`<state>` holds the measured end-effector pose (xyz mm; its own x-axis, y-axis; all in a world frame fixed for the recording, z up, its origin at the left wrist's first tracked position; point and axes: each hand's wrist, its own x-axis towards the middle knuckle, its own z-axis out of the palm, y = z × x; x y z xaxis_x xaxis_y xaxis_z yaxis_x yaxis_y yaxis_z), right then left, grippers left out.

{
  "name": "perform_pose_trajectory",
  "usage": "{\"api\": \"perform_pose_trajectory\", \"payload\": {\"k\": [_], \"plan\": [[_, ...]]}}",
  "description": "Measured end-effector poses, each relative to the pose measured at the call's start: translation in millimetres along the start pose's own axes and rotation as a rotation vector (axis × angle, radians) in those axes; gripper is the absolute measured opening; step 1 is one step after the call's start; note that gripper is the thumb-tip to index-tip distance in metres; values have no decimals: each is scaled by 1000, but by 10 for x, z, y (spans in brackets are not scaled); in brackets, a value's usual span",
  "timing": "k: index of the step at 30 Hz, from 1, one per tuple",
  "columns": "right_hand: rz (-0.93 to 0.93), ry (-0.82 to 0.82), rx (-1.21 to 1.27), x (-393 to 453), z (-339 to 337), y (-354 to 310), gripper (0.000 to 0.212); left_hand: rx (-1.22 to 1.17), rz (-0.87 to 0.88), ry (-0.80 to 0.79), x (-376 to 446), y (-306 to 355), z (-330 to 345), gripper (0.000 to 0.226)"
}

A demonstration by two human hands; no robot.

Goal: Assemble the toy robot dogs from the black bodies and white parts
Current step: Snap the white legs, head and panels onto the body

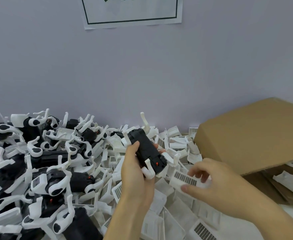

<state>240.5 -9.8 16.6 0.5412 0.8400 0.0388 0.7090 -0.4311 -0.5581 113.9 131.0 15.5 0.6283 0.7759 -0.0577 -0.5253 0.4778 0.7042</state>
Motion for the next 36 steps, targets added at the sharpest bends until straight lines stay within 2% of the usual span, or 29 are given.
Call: {"api": "perform_pose_trajectory", "payload": {"k": [2, 6, 11, 14, 18, 22, 24, 27, 31, 33, 36], "plan": [[-14, 85, 213, 12, 5, 18, 24, -11, -11, -13, 5, 0, -6, 51], [52, 92, 475, 45, 52, 52, 30, -39, -5, 21, 46, -13, -2, 26], [168, 57, 798, 93, 115, 73, 40, 271, 84, 27, 86, -84, -10, 25], [152, 116, 868, 117, 84, 74, 36, 439, 118, -2, 70, -55, -35, 29], [94, 200, 1022, 118, 33, 91, 50, 551, 123, 30, 58, -26, -18, 31], [-18, 229, 1108, 101, -5, 73, 42, 698, 10, -19, -16, 36, 52, 44], [-95, 222, 1068, 88, -30, 23, 38, 779, -65, -49, -73, 66, 103, 53], [-174, 241, 881, 47, -68, -48, 40, 831, -144, -49, -111, 83, 144, 73], [-279, 291, 513, -15, -115, -123, 39, 704, -265, -54, -94, 57, 176, 100], [-326, 254, 345, -32, -126, -172, 40, 618, -282, -66, -99, 50, 210, 92], [-340, 196, 171, -36, -121, -232, 55, 523, -264, -43, -47, 61, 358, 40]]}}
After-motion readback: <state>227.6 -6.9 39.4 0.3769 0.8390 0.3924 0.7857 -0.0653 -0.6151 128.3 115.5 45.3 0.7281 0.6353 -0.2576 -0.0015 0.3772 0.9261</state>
